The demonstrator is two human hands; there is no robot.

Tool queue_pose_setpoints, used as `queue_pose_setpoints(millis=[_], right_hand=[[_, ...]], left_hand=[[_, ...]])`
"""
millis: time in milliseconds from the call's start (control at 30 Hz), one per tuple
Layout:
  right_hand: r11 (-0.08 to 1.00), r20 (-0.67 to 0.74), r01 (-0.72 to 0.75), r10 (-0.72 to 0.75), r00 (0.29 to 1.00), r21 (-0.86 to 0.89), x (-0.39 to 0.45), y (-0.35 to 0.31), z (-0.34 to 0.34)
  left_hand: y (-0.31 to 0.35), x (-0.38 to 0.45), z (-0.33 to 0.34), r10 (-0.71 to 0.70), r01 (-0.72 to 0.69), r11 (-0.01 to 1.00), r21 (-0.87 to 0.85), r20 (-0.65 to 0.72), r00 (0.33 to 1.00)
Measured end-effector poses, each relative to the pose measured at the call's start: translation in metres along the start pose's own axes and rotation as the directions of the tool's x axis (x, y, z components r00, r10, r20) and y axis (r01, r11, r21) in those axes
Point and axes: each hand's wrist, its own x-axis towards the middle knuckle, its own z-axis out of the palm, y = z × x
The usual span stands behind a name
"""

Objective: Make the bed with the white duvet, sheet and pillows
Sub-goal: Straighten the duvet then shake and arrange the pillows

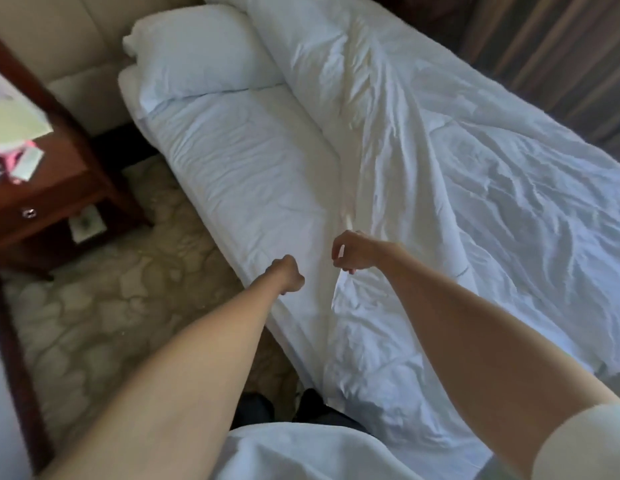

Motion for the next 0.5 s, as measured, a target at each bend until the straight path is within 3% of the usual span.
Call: queue_pose_setpoints(millis=[167,267,367,500], right_hand=[[0.995,0.018,0.094,-0.094,0.995,0.019,-0.021,0.018,0.048],[0.994,0.007,0.103,-0.103,0.995,0.02,-0.032,0.033,0.079],[0.991,-0.022,0.133,-0.133,0.991,0.006,-0.054,0.046,0.128],[0.98,0.044,0.198,-0.196,0.98,-0.03,-0.087,0.073,0.192]], left_hand=[[-0.012,-0.047,0.062,-0.077,0.081,0.984,-0.159,0.03,0.997],[-0.024,-0.067,0.107,-0.122,0.105,0.962,-0.25,-0.051,0.991],[-0.023,-0.083,0.176,-0.196,0.141,0.921,-0.363,-0.119,0.973],[-0.001,-0.114,0.278,-0.232,0.176,0.868,-0.464,-0.066,0.97]])
